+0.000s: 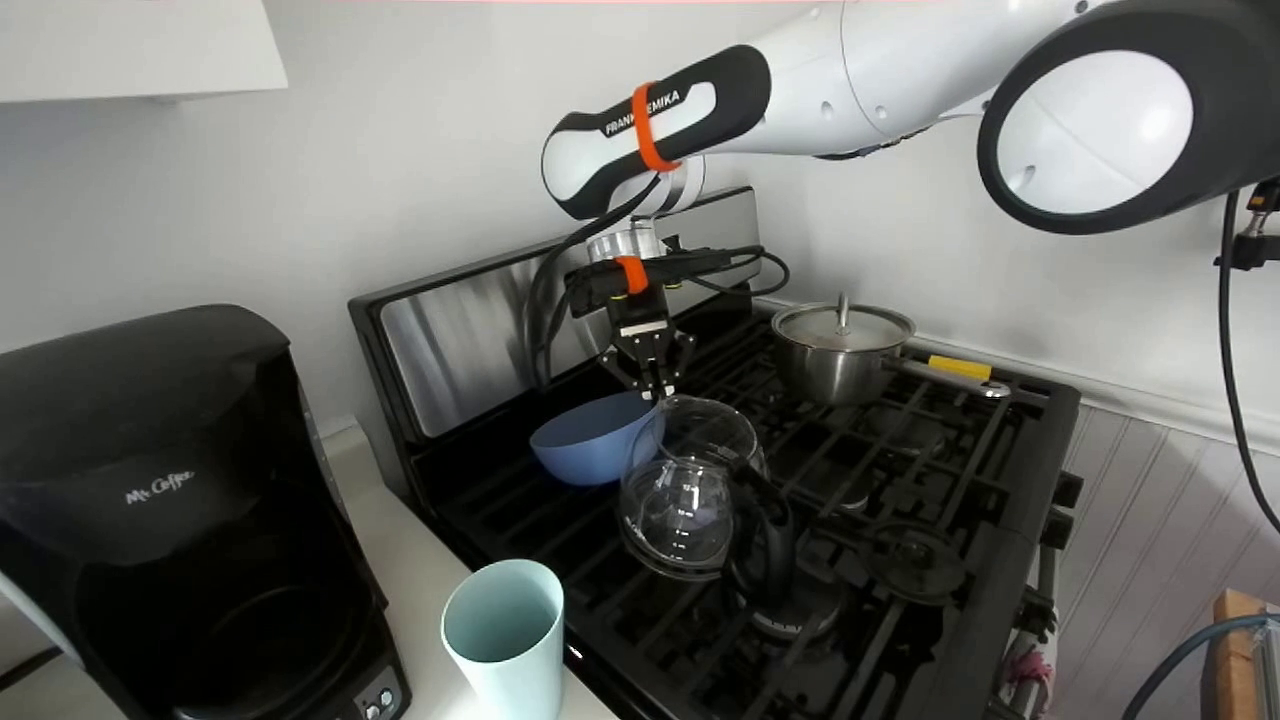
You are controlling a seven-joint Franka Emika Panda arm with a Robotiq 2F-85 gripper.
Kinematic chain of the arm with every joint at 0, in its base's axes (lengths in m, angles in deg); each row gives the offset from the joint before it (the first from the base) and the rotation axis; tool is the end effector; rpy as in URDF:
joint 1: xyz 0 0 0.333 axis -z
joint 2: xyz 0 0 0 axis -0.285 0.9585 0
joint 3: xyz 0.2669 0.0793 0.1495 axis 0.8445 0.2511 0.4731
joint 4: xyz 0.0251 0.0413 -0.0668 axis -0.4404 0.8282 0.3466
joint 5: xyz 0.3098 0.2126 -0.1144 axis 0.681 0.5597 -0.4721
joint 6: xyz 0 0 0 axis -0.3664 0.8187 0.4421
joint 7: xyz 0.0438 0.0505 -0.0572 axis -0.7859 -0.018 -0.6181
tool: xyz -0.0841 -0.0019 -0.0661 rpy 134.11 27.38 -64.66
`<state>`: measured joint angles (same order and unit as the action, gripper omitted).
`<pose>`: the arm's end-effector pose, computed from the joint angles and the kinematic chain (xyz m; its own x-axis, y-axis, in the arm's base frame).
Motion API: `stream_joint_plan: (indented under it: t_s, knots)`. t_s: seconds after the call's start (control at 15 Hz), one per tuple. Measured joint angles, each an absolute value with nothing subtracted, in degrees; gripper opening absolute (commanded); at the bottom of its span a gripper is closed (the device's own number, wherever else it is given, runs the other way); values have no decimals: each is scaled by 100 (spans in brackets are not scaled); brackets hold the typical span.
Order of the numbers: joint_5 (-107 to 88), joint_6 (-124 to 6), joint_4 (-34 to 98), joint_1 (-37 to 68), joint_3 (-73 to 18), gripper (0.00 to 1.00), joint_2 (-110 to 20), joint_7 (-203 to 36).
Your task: Move the purple bowl to the right
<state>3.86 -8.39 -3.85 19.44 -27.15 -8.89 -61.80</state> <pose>0.7231 -0.0484 0.2744 0.7333 -0.5166 -0.4420 -0.5391 -0.8379 0.0850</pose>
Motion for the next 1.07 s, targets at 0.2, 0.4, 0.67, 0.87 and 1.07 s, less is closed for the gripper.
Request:
stream_joint_plan:
  t_s: [0.2, 0.4, 0.67, 0.87, 1.07]
  knots:
    - [386, -842, -384, 1943, -2715, 1, -894, -6184]
    - [386, -841, -384, 1943, -2715, 1, -894, -6190]
    - [386, -842, -384, 1944, -2715, 1, -901, -6237]
    - [386, -882, -346, 1946, -2718, 1, -1002, -6386]
    - [378, -1046, -110, 1949, -2764, 1, -1318, -6456]
